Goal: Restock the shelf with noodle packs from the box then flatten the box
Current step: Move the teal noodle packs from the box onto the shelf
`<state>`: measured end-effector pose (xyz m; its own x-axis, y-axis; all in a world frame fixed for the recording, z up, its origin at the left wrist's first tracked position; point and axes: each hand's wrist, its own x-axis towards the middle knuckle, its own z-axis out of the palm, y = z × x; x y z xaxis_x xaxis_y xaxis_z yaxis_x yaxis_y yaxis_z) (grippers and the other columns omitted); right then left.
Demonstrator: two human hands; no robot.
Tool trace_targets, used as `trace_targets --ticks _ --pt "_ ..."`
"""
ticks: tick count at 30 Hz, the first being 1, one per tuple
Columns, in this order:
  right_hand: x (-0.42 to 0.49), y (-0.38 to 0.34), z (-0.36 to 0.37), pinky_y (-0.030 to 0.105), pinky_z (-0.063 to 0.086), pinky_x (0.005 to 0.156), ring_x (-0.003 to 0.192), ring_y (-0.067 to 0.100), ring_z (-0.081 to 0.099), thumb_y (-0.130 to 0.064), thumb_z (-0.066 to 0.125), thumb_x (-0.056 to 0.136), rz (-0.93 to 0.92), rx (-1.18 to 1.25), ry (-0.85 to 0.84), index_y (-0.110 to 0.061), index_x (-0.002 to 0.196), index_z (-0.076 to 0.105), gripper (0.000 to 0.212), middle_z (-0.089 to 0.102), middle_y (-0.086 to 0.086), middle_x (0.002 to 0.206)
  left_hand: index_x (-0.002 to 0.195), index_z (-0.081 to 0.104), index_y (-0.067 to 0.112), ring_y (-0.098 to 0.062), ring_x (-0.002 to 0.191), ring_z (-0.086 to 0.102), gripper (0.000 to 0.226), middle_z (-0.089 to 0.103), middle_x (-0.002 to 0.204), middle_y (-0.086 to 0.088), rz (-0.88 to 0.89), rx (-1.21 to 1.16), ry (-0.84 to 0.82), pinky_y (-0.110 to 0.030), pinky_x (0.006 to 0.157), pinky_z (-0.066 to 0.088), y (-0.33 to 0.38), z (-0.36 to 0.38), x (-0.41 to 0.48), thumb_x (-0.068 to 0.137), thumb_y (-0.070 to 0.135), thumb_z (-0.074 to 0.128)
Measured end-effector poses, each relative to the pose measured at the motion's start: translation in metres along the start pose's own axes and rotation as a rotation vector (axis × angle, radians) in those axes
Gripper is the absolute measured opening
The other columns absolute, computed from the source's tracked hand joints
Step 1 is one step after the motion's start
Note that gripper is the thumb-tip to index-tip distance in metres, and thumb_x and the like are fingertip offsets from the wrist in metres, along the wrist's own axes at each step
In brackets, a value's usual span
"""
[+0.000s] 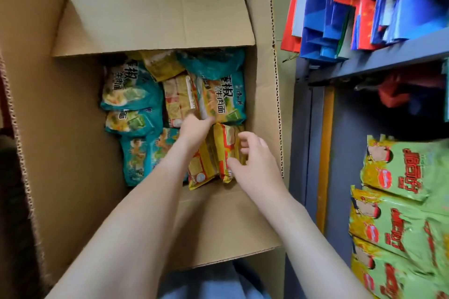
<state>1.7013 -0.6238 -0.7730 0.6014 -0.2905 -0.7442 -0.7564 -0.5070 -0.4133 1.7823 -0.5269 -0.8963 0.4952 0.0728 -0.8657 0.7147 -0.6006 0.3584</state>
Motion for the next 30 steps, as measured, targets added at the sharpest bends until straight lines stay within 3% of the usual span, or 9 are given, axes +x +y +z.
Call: trace_targets --ticks 3,9,12,15,17,20,26,30 --pt "-0.003 0.005 -0.004 0.028 0.042 0.101 0.120 0.009 0.043 -0.020 0.058 0.091 0.014 0.036 -0.002 -0.025 0.137 0.037 0.051 0.042 -0.007 0.131 0.132 0.045 0.003 -0.031 0.115 0.052 0.063 0.053 0.123 -0.011 -0.059 -0.036 0.005 -0.035 0.094 0.046 0.014 0.011 0.011 0.086 0.042 0.063" --pt "-0.010 -0.004 -0.017 0.026 0.041 0.102 0.120 0.007 0.043 -0.018 0.057 0.092 0.039 0.128 -0.015 -0.023 0.139 0.036 0.052 0.040 -0.006 0.134 0.117 0.057 0.004 -0.028 0.098 0.057 0.055 0.061 0.112 -0.011 -0.076 0.006 0.050 -0.032 0.077 0.046 0.027 0.009 0.004 0.083 0.047 0.065" --pt "-0.022 -0.017 -0.029 0.022 0.041 0.095 0.111 0.004 0.045 -0.017 0.057 0.092 0.057 0.194 -0.027 -0.022 0.137 0.038 0.049 0.042 -0.006 0.131 0.114 0.057 0.001 -0.028 0.099 0.055 0.060 0.059 0.111 -0.011 -0.122 -0.031 0.068 -0.034 0.080 0.047 0.036 -0.010 -0.019 0.079 0.048 0.068" --pt "-0.040 -0.038 -0.046 0.016 0.037 0.086 0.103 0.002 0.046 -0.018 0.058 0.091 0.057 0.247 -0.061 -0.020 0.135 0.041 0.048 0.046 -0.004 0.131 0.101 0.057 0.006 -0.028 0.094 0.060 0.043 0.059 0.103 -0.010 -0.198 -0.139 0.051 -0.035 0.075 0.050 0.040 -0.040 -0.052 0.079 0.041 0.071" --pt "-0.054 -0.054 -0.060 0.016 0.037 0.085 0.102 0.003 0.047 -0.019 0.059 0.091 0.070 0.289 -0.066 -0.019 0.134 0.043 0.046 0.047 -0.002 0.132 0.106 0.061 0.007 -0.021 0.081 0.064 0.040 0.065 0.102 -0.008 -0.281 -0.301 -0.008 -0.027 0.057 0.052 0.043 -0.061 -0.079 0.079 0.034 0.072" --pt "-0.079 -0.078 -0.089 0.019 0.038 0.087 0.105 0.006 0.048 -0.021 0.059 0.091 0.106 0.322 -0.060 -0.018 0.133 0.044 0.045 0.048 0.001 0.132 0.110 0.059 0.011 -0.009 0.060 0.055 0.031 0.064 0.095 -0.003 -0.322 -0.437 -0.039 -0.014 0.033 0.037 0.056 -0.090 -0.133 0.085 0.026 0.068" --pt "-0.136 -0.110 -0.158 0.027 0.040 0.095 0.124 0.017 0.046 -0.040 0.061 0.088 0.178 0.385 0.044 -0.017 0.138 0.039 0.059 0.044 0.004 0.139 0.085 0.066 0.021 -0.011 0.078 0.055 0.019 0.071 0.093 0.001 -0.242 -0.427 -0.215 -0.022 0.058 0.032 0.094 -0.133 -0.240 0.079 0.038 0.072" --pt "-0.172 -0.123 -0.204 0.028 0.048 0.085 0.107 0.015 0.060 -0.044 0.065 0.085 0.228 0.692 0.083 -0.013 0.130 0.046 0.058 0.058 0.002 0.127 0.090 0.069 0.017 -0.015 0.096 0.063 0.014 0.073 0.097 0.000 -0.064 -0.422 -0.461 -0.028 0.090 0.043 0.134 -0.146 -0.305 0.086 0.031 0.065"
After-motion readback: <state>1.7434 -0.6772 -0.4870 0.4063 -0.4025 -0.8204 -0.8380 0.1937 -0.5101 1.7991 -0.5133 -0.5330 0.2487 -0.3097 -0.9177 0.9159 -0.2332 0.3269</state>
